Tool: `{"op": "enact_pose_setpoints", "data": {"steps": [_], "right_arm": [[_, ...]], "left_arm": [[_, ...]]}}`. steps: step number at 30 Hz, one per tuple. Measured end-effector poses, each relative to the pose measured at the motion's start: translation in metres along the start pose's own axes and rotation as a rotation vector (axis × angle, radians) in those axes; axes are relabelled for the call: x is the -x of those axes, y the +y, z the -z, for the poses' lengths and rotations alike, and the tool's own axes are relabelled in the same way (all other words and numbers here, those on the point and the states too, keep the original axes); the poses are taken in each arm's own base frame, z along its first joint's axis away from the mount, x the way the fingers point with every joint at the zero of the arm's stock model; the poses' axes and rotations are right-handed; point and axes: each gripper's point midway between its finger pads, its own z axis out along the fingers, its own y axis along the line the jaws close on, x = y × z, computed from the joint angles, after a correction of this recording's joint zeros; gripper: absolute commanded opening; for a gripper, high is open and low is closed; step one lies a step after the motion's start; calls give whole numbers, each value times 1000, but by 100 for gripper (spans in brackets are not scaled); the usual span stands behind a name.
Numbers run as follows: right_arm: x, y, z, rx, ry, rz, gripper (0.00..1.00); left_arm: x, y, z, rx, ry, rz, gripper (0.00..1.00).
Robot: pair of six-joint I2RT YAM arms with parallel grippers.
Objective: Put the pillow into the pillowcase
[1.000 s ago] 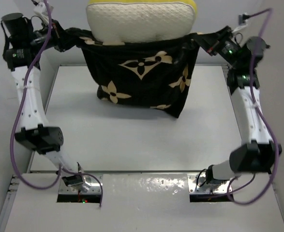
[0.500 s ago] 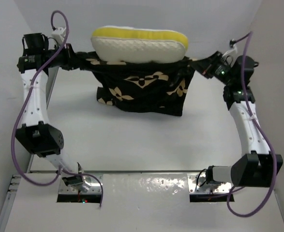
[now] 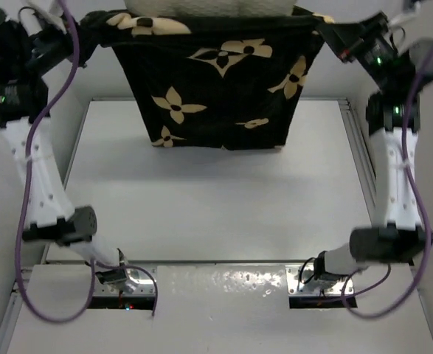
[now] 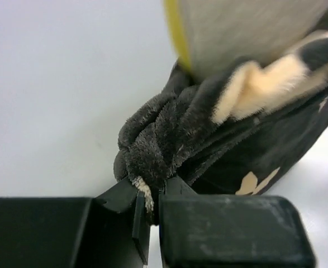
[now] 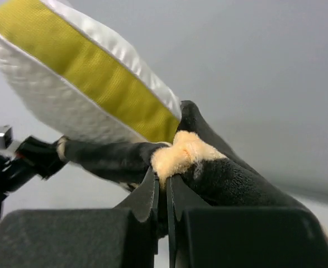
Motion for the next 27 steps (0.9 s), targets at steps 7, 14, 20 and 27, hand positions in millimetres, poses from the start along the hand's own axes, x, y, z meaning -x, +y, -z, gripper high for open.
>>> {"op": "enact_pose_setpoints", "data": {"steps": [7, 14, 20, 27], "right_arm": [[-31, 26, 48, 71, -14, -21, 0], [-39, -40, -12, -18, 124, -132, 0], [-42, -42, -6, -52, 163, -161, 0], [6, -15, -18, 53, 47, -82, 0]], "left_arm": [[29, -26, 38, 13, -39, -88, 0], [-101, 17, -31, -48, 181, 185, 0], [-120, 1, -31, -75, 269, 267, 0], [-37, 5, -15, 10, 56, 26, 0]]}}
